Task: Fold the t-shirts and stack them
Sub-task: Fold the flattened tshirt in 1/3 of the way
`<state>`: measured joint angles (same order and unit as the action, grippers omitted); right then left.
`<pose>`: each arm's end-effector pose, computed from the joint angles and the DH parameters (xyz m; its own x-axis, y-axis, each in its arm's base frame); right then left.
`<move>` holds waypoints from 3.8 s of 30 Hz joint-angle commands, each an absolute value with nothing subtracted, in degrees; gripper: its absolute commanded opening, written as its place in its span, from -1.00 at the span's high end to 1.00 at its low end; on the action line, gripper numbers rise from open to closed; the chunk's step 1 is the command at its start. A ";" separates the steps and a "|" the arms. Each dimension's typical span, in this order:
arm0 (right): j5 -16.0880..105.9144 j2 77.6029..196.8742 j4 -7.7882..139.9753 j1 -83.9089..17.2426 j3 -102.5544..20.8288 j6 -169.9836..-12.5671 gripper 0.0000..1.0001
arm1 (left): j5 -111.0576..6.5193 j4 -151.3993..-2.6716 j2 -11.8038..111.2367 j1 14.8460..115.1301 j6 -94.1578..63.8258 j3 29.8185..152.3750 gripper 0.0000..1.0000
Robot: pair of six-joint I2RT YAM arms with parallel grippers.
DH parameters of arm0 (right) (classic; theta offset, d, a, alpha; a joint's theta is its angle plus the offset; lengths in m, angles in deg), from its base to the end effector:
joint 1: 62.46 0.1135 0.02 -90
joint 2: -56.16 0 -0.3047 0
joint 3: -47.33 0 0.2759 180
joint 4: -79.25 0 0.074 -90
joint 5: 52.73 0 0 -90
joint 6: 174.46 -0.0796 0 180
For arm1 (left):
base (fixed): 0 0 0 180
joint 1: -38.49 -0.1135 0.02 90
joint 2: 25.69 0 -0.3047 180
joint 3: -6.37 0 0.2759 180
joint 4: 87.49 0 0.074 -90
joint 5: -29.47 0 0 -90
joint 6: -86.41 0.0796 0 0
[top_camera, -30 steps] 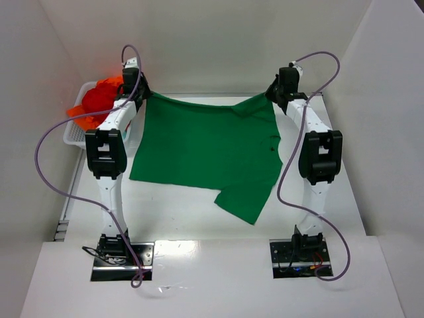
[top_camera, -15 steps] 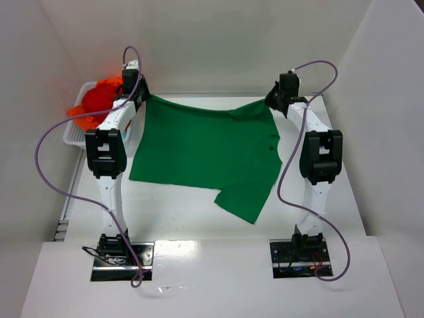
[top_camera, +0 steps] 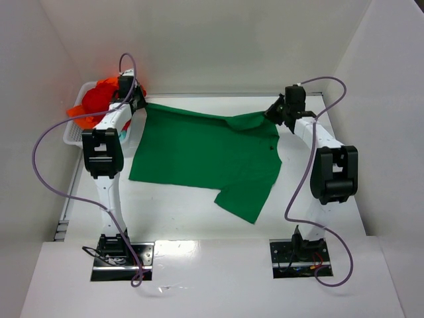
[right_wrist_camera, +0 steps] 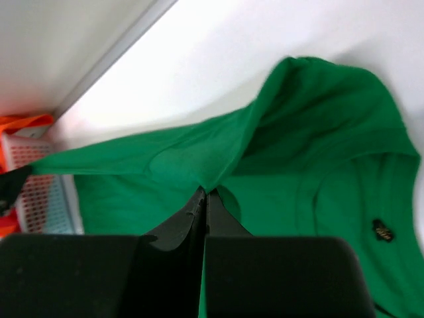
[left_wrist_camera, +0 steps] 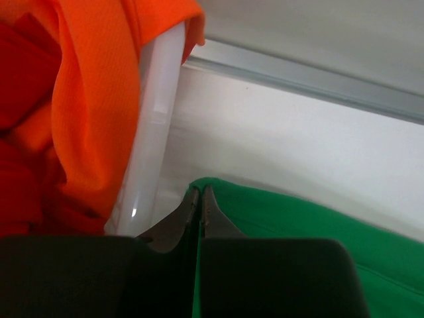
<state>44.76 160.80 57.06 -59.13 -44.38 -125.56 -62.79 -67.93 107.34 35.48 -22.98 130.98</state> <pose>0.4896 0.0389 0.2586 -0.5406 0.6214 -0.5671 0.2539 0.7632 0.5942 0.6354 0.0366 0.2238 -0.4130 -0.3539 -0.8392 -0.2378 0.9313 -0.2757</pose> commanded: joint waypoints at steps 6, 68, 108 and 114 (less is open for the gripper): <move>48.35 156.62 57.55 -59.56 -46.27 -129.99 1.00 | -61.32 -68.96 103.34 33.39 -21.87 128.45 1.00; 44.39 150.02 56.40 -61.67 -16.47 -128.85 1.00 | -64.92 -70.98 95.94 34.53 -25.56 105.93 1.00; 40.52 164.52 53.76 -62.20 -38.79 -121.99 0.71 | -52.01 -66.05 90.50 40.42 -23.54 113.67 -0.99; 41.05 169.00 54.38 -62.20 -39.84 -121.46 1.00 | -48.05 -67.29 89.36 43.75 -21.87 111.83 -0.99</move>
<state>41.35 167.42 53.63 -61.77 -36.95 -122.44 -51.69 -65.48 92.92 41.71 -24.23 111.90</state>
